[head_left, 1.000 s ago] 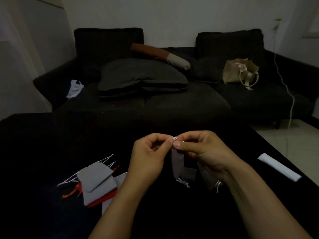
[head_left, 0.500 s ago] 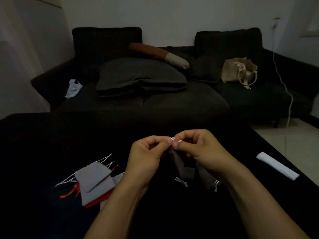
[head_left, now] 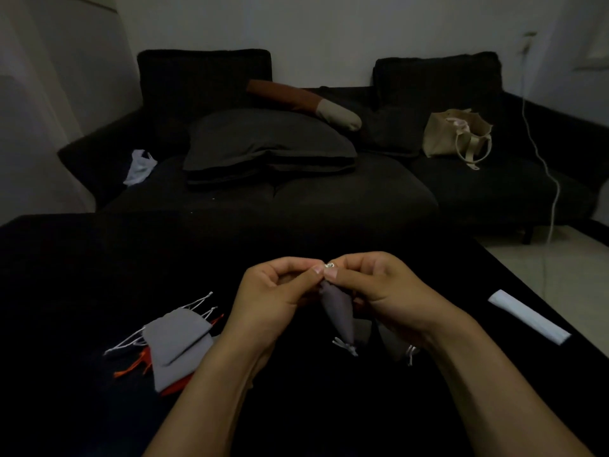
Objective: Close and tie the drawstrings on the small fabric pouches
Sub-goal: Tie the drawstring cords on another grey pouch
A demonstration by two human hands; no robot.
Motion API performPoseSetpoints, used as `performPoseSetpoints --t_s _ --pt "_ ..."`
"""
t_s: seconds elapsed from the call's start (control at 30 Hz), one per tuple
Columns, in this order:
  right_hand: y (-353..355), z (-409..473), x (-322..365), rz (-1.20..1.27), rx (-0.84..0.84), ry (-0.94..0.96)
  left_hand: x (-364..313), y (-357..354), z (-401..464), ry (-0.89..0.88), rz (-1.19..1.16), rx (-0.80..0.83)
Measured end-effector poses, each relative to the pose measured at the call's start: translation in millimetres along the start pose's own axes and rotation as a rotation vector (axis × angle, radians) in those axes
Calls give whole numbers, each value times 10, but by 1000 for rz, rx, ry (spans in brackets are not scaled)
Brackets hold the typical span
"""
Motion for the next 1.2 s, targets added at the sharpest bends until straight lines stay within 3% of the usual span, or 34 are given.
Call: performPoseSetpoints --t_s 0.53,0.9,1.2 --pt "57 29 -45 191 -17 -43 -157 -12 -29 -183 76 17" --pt "101 54 74 -30 -128 113 -82 -85 1 -120 77 75" --pt "59 95 -32 21 -113 21 -102 -86 5 -261 365 -108"
Point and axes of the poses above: each hand's wrist, its own z-axis towards the middle knuckle, its own y-axis out of the back of the hand, x = y × z, the point moved 7 cm from there along z, towards the middle knuckle, and after that the axes turned 8 degrees about z, right-handed, at the moved point
